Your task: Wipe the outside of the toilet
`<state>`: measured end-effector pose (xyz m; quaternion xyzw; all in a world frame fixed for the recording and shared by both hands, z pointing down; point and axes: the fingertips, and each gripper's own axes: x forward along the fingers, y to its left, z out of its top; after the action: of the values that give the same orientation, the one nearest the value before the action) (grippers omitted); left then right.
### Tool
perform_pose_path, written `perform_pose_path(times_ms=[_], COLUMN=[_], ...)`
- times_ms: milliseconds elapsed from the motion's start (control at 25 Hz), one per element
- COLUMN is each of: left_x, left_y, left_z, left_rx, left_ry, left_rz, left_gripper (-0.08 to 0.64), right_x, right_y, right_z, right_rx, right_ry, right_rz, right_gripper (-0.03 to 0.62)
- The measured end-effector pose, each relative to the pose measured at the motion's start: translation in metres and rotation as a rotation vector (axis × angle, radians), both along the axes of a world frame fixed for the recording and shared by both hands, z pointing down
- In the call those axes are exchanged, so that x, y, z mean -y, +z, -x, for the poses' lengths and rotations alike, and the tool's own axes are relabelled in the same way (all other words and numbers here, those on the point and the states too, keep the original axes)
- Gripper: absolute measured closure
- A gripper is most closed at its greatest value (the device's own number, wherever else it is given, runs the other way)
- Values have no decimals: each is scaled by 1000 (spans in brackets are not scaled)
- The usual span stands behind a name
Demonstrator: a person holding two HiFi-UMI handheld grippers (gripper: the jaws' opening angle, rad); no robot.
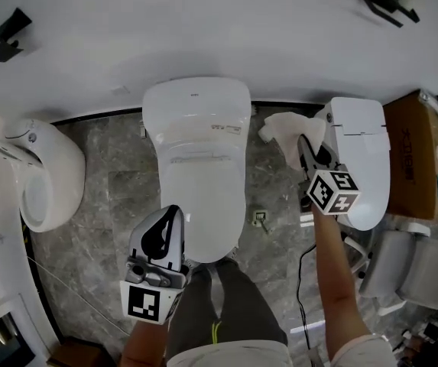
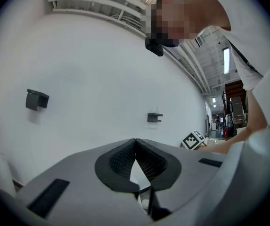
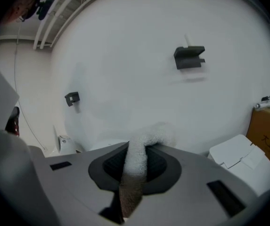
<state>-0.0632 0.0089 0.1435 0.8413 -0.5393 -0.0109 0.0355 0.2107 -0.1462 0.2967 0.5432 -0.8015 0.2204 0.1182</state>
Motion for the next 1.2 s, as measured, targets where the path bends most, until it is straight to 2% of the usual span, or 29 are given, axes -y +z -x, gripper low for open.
perform_pose_path(times_ms=[240,480,600,760,920,1040,1200], left_x=[-26,-69,-92,-122,-147,-162,-179], left_y=[-55,-92,-113,-147,-176,-194,-209], left_z=[26,45,60,79,102,117,129], left_rx=[-14,-7,-22,-6,-23,-1,3], left_ry=[-9,6,-6,-22,-42,-56,-65], left_rz=[-41,-72,-81,-137,-162,-204,-232], left_gripper=[543,543,543,543,543,543,543], right_x=[-46,-114,-152,-199,-236,-260,-286], right_y=[-106,-174,-201,-247,-306,-341,-372], right_z=[26,65,95,124,145,159,162], right_rx=[19,67,82,88,72,33,19], right_ry=[-3,-13,-66,-135,-177,-225,-212], right_rz=[-104,-156,-163,-197,-289,-372,-441], right_gripper=[522,522,522,522,522,522,522])
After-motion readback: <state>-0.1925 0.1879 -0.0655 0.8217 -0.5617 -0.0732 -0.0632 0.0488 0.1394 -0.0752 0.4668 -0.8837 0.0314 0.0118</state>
